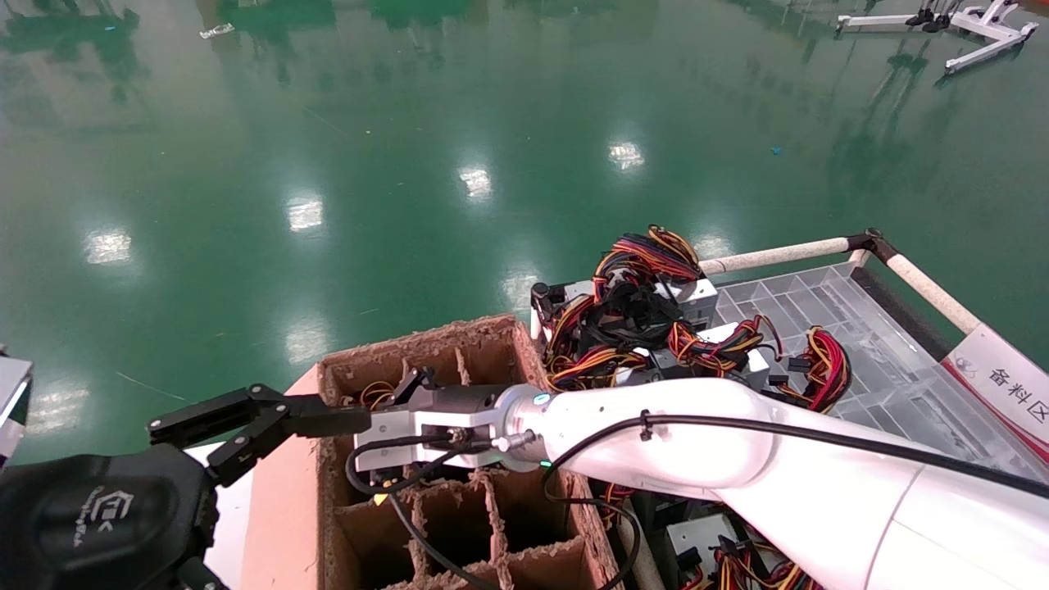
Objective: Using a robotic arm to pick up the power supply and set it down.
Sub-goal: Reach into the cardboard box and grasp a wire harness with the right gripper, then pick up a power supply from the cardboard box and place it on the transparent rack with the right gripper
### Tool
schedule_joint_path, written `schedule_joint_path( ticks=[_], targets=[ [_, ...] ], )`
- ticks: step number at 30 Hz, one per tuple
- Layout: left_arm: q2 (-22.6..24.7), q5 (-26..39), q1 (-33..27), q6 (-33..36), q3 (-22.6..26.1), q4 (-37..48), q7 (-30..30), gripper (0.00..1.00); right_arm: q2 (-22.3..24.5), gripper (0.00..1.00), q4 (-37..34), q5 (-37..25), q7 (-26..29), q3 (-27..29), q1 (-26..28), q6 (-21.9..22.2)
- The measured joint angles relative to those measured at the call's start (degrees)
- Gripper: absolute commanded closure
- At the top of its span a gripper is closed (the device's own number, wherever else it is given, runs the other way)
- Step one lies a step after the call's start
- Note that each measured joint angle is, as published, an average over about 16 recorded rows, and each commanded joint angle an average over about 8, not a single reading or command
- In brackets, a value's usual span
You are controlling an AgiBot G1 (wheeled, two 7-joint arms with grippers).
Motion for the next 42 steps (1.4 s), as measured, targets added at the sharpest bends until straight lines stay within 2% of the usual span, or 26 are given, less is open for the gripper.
schedule_joint_path(
  ticks=[15,27,36,42],
  targets=[
    [0.0,0.0,0.0,0.0,0.0,0.0,0.0,0.00,0.0,1.00,1.0,2.8,1.6,2.0,1.6,0.9],
    [0.0,0.0,0.0,0.0,0.0,0.0,0.0,0.00,-0.1,1.00,0.1,7.9,1.4,5.7,3.6,2.1],
    [0.0,0.0,0.0,0.0,0.0,0.0,0.0,0.00,0.0,1.00,-1.9,13.7,-1.6,10.5,5.6,2.1],
    [0.0,0.0,0.0,0.0,0.0,0.0,0.0,0.00,0.4,1.00,-3.8,18.4,-5.4,14.9,6.9,0.4]
  ],
)
